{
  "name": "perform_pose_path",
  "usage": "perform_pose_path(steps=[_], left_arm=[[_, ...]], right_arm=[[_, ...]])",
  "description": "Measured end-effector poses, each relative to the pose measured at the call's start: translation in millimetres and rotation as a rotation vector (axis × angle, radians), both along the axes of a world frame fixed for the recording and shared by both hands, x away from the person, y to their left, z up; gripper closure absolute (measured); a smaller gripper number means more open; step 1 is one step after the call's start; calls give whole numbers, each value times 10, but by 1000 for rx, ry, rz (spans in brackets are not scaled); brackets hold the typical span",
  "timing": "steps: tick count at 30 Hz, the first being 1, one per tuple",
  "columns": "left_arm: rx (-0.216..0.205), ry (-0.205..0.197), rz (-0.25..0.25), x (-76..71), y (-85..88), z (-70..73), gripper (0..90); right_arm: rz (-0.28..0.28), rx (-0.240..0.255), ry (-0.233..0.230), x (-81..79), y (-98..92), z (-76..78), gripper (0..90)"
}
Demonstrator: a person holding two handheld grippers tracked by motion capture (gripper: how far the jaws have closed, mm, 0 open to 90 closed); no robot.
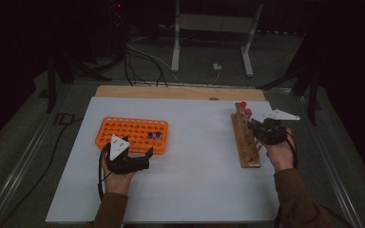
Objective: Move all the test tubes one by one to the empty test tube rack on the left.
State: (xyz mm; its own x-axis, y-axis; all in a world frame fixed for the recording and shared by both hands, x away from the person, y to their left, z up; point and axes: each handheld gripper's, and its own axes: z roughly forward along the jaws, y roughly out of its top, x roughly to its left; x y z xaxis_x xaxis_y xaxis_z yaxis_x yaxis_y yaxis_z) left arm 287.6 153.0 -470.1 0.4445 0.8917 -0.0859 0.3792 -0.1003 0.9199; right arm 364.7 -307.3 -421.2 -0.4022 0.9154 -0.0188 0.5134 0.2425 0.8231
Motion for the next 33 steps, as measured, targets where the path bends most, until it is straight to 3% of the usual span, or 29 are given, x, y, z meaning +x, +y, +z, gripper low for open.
perform_pose_path(steps=[19,26,33], left_arm=[[5,-9,-6,-10,-12,21,7],[8,-24,-14,-31,-59,62,9],[38,-39,-59,-46,-203,120,12]], right_arm=[[34,10,-79,-123,40,365,761],[74,25,-68,-150,132,355,761],[129,26,-53,-181,306,301,760]])
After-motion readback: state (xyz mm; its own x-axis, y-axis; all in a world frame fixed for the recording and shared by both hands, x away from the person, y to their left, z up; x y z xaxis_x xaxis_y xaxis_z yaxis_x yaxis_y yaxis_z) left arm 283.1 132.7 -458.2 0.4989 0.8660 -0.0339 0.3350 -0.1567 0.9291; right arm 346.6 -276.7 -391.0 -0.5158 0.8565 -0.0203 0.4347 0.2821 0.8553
